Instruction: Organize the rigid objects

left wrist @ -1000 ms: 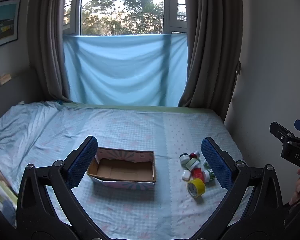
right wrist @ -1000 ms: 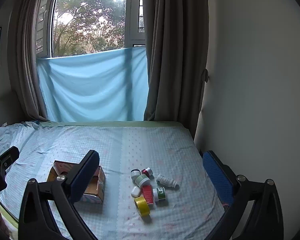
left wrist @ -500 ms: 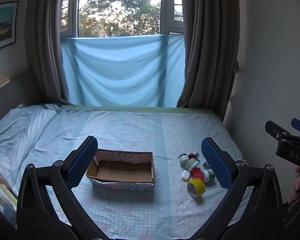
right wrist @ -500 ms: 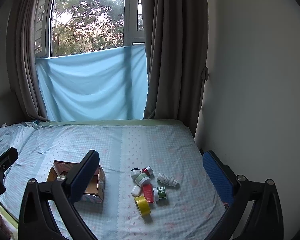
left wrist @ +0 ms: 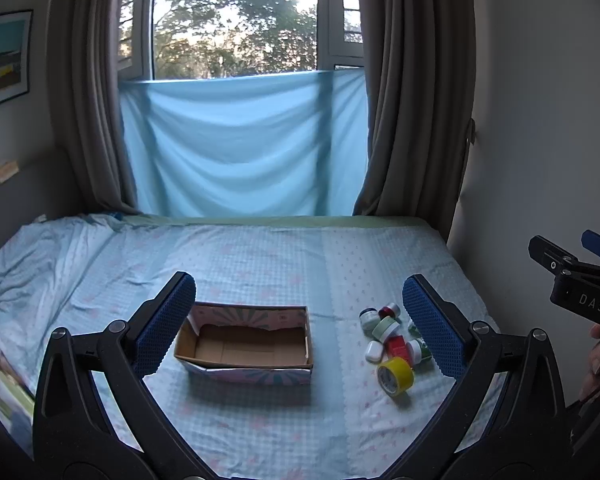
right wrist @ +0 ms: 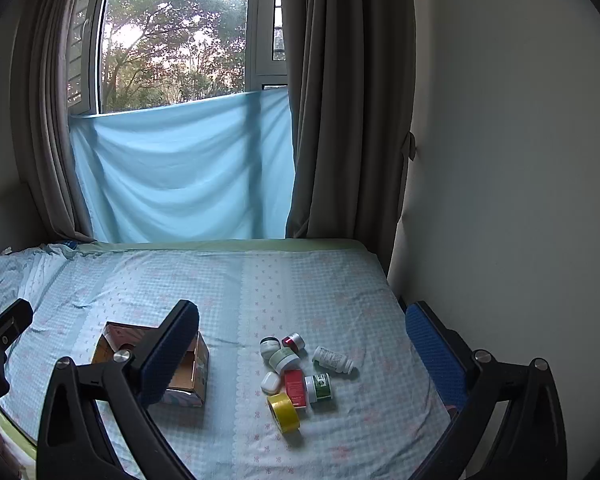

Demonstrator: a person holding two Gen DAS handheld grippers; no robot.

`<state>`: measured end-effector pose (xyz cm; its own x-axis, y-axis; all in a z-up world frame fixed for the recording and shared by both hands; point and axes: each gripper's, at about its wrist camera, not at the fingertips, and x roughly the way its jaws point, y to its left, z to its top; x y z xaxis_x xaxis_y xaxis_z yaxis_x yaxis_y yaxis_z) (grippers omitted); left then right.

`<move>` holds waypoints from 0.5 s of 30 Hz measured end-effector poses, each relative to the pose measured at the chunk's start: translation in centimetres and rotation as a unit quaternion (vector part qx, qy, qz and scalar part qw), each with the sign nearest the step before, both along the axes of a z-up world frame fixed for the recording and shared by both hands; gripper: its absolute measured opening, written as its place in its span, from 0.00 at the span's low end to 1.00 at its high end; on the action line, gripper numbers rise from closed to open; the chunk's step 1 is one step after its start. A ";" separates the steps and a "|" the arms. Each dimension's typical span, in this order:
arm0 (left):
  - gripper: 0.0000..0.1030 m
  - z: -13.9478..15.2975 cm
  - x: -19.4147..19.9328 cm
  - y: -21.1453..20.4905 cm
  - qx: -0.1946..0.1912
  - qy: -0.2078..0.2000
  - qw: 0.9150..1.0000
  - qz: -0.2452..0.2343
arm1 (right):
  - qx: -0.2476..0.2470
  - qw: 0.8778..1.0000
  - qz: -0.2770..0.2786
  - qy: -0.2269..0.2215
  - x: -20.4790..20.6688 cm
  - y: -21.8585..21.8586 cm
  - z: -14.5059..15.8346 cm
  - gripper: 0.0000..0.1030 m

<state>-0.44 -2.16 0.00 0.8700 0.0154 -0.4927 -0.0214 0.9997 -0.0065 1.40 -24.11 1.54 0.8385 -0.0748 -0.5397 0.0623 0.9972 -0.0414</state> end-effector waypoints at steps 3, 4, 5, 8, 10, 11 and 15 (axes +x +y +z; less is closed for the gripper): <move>1.00 0.0 0.0 0.1 -0.004 -0.002 1.000 0.000 | 0.000 1.000 0.000 -0.001 0.1 0.0 0.0 1.00; 1.00 0.0 0.0 0.1 -0.004 -0.003 1.000 0.001 | 0.000 1.000 0.000 -0.001 0.1 -0.1 0.0 1.00; 1.00 -0.1 0.0 0.1 -0.003 -0.003 1.000 0.001 | 0.000 1.000 0.000 -0.002 0.2 -0.1 0.0 1.00; 1.00 -0.1 0.0 0.0 0.000 -0.003 1.000 -0.001 | 0.000 1.000 0.000 -0.001 0.3 -0.1 0.0 1.00; 1.00 -0.2 0.0 -0.1 0.000 -0.003 1.000 -0.003 | 0.001 1.000 -0.001 0.000 0.3 -0.1 0.0 1.00; 1.00 -0.2 0.0 -0.2 0.000 -0.003 1.000 -0.004 | 0.001 1.000 -0.001 0.001 0.5 -0.3 -0.1 1.00; 1.00 -0.1 0.1 0.0 -0.002 -0.002 1.000 -0.005 | 0.001 1.000 -0.002 0.002 0.7 -0.4 0.0 1.00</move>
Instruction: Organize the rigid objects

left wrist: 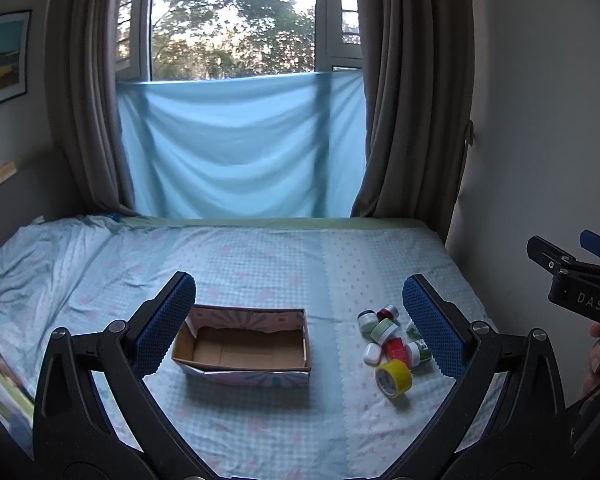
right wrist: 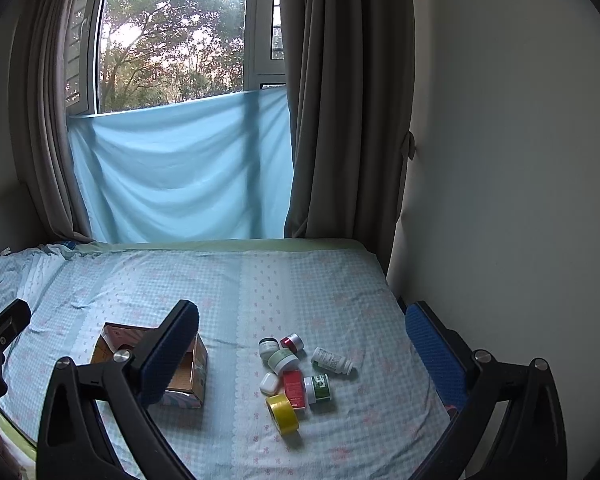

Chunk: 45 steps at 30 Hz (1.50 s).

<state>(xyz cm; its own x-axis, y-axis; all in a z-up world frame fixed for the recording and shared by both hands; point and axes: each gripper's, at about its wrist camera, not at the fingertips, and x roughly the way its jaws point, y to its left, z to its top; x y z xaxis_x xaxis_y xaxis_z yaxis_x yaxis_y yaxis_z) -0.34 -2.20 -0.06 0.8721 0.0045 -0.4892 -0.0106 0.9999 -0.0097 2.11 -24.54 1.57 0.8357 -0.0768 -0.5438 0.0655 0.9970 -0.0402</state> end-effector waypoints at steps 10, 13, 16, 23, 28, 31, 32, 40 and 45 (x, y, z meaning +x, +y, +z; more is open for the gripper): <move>1.00 -0.1 0.6 0.0 -0.002 0.011 1.000 -0.001 | -0.002 1.000 0.000 0.003 0.1 0.0 0.1 1.00; 1.00 -0.1 0.6 -0.2 -0.003 0.013 1.000 -0.003 | -0.001 1.000 0.000 0.004 0.1 -0.1 0.1 1.00; 1.00 -0.2 0.7 -0.3 -0.005 0.016 1.000 -0.004 | -0.001 1.000 0.000 0.004 0.1 0.0 0.1 1.00; 1.00 -0.5 1.2 -0.7 -0.011 0.023 1.000 -0.007 | 0.001 1.000 0.000 0.006 0.0 0.1 0.0 1.00; 1.00 -1.3 2.4 -1.6 -0.014 0.048 0.999 -0.014 | 0.004 1.000 -0.002 0.015 0.3 -0.4 -0.1 1.00; 1.00 -2.3 3.5 -2.5 -0.020 0.066 0.997 -0.020 | 0.009 1.000 -0.009 0.025 0.7 -1.4 -0.4 1.00; 1.00 -2.9 4.0 -2.9 -0.023 0.075 0.997 -0.022 | 0.009 0.999 -0.012 0.030 1.2 -2.0 -0.5 1.00; 1.00 -9.8 8.6 -7.2 -0.040 0.170 0.984 -0.034 | 0.018 0.995 -0.024 0.091 6.7 -7.2 -4.6 1.00; 1.00 -16.0 11.9 -10.8 -0.059 0.238 0.968 -0.045 | 0.020 0.989 -0.019 0.143 11.2 -9.9 -9.6 1.00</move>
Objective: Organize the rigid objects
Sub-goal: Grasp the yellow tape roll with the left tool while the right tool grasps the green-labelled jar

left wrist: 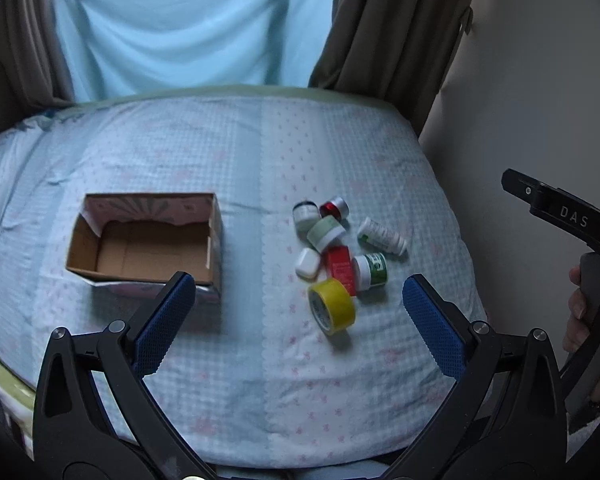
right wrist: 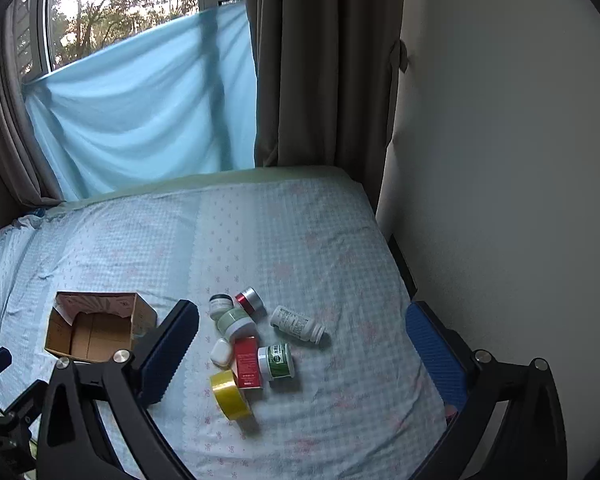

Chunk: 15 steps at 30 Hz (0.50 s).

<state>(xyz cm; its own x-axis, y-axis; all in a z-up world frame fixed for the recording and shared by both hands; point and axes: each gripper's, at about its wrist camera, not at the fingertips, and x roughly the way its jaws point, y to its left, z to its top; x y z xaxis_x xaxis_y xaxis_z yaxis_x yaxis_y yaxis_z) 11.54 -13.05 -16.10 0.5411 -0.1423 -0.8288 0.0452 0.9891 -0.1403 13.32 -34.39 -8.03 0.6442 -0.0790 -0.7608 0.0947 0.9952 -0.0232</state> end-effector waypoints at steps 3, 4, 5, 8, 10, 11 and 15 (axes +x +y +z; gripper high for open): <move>1.00 -4.2 1.9 -2.4 -0.006 0.033 0.999 -0.010 | 0.004 0.999 0.009 0.041 2.7 -1.4 -3.8 1.00; 1.00 -5.7 2.4 -3.1 -0.008 0.045 0.999 -0.015 | 0.006 0.998 0.014 0.058 3.5 -1.6 -5.3 1.00; 1.00 -7.2 2.9 -3.8 -0.009 0.057 0.998 -0.018 | 0.008 0.997 0.020 0.074 4.4 -1.9 -6.7 1.00; 1.00 -11.4 4.5 -5.7 -0.021 0.098 0.995 -0.024 | 0.013 0.990 0.040 0.135 6.7 -2.0 -11.0 1.00; 1.00 -14.3 5.5 -6.6 -0.029 0.120 0.992 -0.022 | 0.010 0.983 0.056 0.173 8.0 -1.8 -13.8 1.00; 1.00 -15.6 6.0 -6.9 -0.029 0.126 0.991 -0.019 | 0.007 0.979 0.063 0.191 8.6 -1.7 -15.1 1.00; 1.00 -20.3 7.3 -8.1 -0.008 0.151 0.988 -0.011 | 0.011 0.962 0.082 0.261 10.7 -1.1 -20.2 1.00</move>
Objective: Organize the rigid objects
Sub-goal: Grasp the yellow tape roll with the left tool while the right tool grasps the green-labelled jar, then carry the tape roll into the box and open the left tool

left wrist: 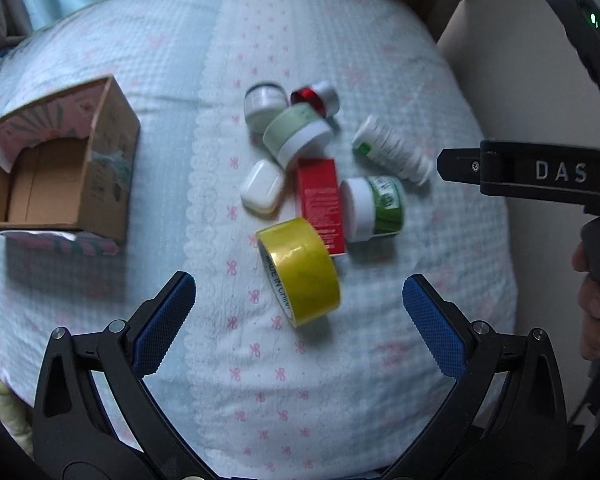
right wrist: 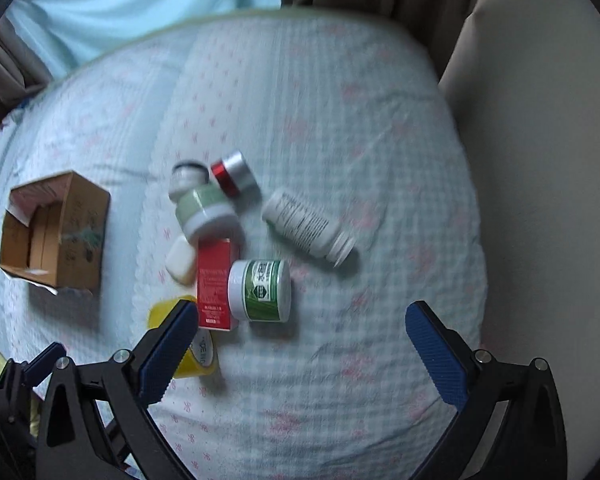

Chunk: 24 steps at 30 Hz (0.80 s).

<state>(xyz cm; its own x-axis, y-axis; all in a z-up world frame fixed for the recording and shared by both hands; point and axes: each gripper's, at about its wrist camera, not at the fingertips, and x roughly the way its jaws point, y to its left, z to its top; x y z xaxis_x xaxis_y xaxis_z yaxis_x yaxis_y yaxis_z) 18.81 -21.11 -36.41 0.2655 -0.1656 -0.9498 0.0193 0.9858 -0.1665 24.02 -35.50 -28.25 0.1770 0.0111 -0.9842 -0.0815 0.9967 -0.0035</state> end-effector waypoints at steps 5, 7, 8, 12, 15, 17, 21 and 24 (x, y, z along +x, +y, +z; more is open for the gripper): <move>1.00 -4.7 1.0 -0.4 -0.001 0.036 0.999 0.010 | -0.006 0.997 0.018 0.071 1.9 1.3 -5.4 1.00; 0.99 -5.8 1.4 -0.7 0.003 0.044 0.999 0.013 | -0.013 0.996 0.018 0.092 2.7 1.7 -7.2 1.00; 0.99 -6.4 1.6 -0.9 0.004 0.048 0.999 0.013 | -0.014 0.995 0.016 0.102 3.1 1.7 -7.9 0.96; 0.96 -7.9 2.5 -1.3 0.004 0.054 0.998 0.011 | -0.005 0.990 0.009 0.143 3.8 2.1 -10.9 0.90; 0.85 -8.7 3.2 -1.7 0.005 0.059 0.998 0.007 | -0.011 0.986 0.015 0.163 4.1 2.5 -12.4 0.83; 0.73 -9.2 3.5 -1.9 0.004 0.068 0.998 0.000 | -0.018 0.985 0.017 0.173 4.3 2.6 -13.2 0.81; 0.43 -10.4 3.9 -1.8 -0.003 0.090 0.996 -0.010 | -0.025 0.982 0.017 0.186 4.8 2.6 -14.4 0.80; 0.41 -10.6 4.1 -1.4 -0.013 0.094 0.995 -0.006 | -0.017 0.981 0.019 0.193 4.8 2.6 -15.8 0.63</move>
